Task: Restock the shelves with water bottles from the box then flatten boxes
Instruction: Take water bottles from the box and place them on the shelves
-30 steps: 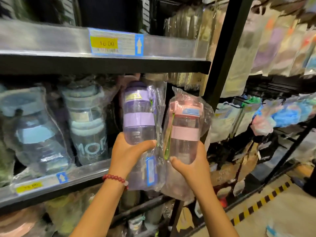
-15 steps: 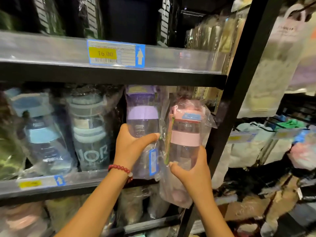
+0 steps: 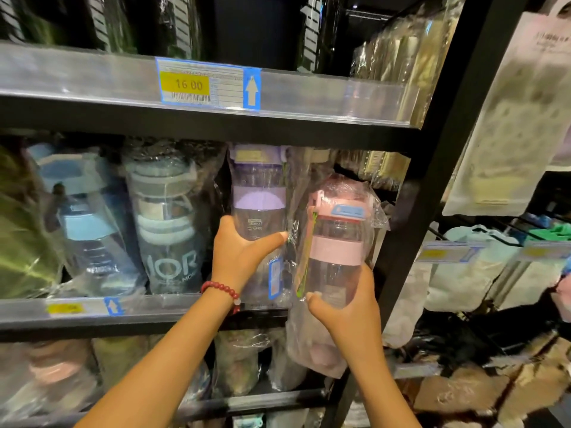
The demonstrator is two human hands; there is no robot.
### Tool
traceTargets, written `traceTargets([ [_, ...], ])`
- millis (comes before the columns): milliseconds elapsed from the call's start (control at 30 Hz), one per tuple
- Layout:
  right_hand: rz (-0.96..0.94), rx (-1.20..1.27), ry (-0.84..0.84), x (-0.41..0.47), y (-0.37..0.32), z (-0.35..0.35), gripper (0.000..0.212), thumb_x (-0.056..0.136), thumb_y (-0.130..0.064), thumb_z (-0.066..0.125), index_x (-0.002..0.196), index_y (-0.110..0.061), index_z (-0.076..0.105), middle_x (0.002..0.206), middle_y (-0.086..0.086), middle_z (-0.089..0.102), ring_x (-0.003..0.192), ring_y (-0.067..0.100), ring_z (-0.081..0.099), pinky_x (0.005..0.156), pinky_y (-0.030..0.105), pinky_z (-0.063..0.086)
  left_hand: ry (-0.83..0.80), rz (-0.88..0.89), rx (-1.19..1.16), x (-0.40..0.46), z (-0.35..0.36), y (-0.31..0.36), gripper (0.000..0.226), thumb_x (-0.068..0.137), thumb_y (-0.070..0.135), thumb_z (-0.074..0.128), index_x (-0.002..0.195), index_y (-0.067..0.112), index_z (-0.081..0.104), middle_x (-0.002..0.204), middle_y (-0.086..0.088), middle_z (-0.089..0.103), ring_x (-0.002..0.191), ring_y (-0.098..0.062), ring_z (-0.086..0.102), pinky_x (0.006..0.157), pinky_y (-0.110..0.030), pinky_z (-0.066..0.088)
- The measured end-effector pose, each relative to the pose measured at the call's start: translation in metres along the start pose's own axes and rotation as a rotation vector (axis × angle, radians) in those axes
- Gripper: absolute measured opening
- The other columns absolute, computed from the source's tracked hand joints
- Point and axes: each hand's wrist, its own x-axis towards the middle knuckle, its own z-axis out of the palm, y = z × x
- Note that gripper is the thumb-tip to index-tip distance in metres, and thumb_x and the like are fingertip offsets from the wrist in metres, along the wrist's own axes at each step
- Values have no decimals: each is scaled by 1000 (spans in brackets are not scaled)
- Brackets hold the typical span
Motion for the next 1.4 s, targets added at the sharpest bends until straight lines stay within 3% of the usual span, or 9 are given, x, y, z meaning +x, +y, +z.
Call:
traceTargets([
  [167,45,91,-15,4,1,-3,75,64,-24,80,129,-26,42,107,-19,55,87,-19,53,63,1,42,-80,18,17,8,-4,-6,73,45,52,80,101,7,65,93,-6,70,83,-13,68,72,-29,57],
  [267,70,105,-5,4,2,-3,70,70,-19,80,127,-27,41,105,-20,55,84,-20,54,61,1,43,-106,37,-1,8,-5,-4,65,46,50,79,94,7,69,88,-7,72,80,-14,70,70,-27,56],
  [500,41,83,-7,4,2,-3,70,70,-10,79,126,-29,40,105,-22,54,86,-22,52,63,0,42,-135,23,-8,14,-7,-10,72,44,52,81,98,6,67,90,-8,71,82,-17,70,74,-35,58],
  [700,66,101,1,0,2,-1,78,56,-33,70,127,-33,37,107,-24,51,90,-15,54,63,5,43,-132,49,-40,14,-5,-11,68,44,50,79,95,6,68,88,-7,72,80,-14,70,68,-26,56],
  [800,61,106,0,-2,3,-1,77,56,-33,70,125,-34,36,105,-25,51,87,-23,50,61,3,42,-139,55,-54,14,-4,-10,56,47,42,82,90,8,69,83,-5,71,77,-11,70,65,-22,55],
  [933,64,97,0,-1,5,-1,78,55,-34,70,125,-33,37,105,-26,50,88,-17,52,64,6,41,-156,61,-66,14,-4,-8,26,61,20,85,80,18,68,74,4,71,70,-6,68,62,-18,53],
  [1067,46,88,0,-2,9,-1,77,55,-33,70,126,-28,41,105,-24,53,91,-16,53,64,5,43,-186,67,-52,17,-5,-8,24,70,6,81,74,24,65,63,11,69,64,2,66,59,-14,52],
  [1200,46,88,-4,-4,10,-1,85,54,-34,70,133,-24,40,108,-23,52,95,-8,54,70,10,41,-196,61,-66,19,-5,-10,23,71,5,79,76,23,65,70,7,67,64,2,66,58,-13,51],
  [1400,38,88,-18,-4,9,-2,84,55,-35,70,133,-25,39,107,-24,52,94,-12,53,66,8,43,-201,34,-73,22,-5,-14,25,70,6,80,77,23,64,63,13,69,66,1,66,60,-15,52],
])
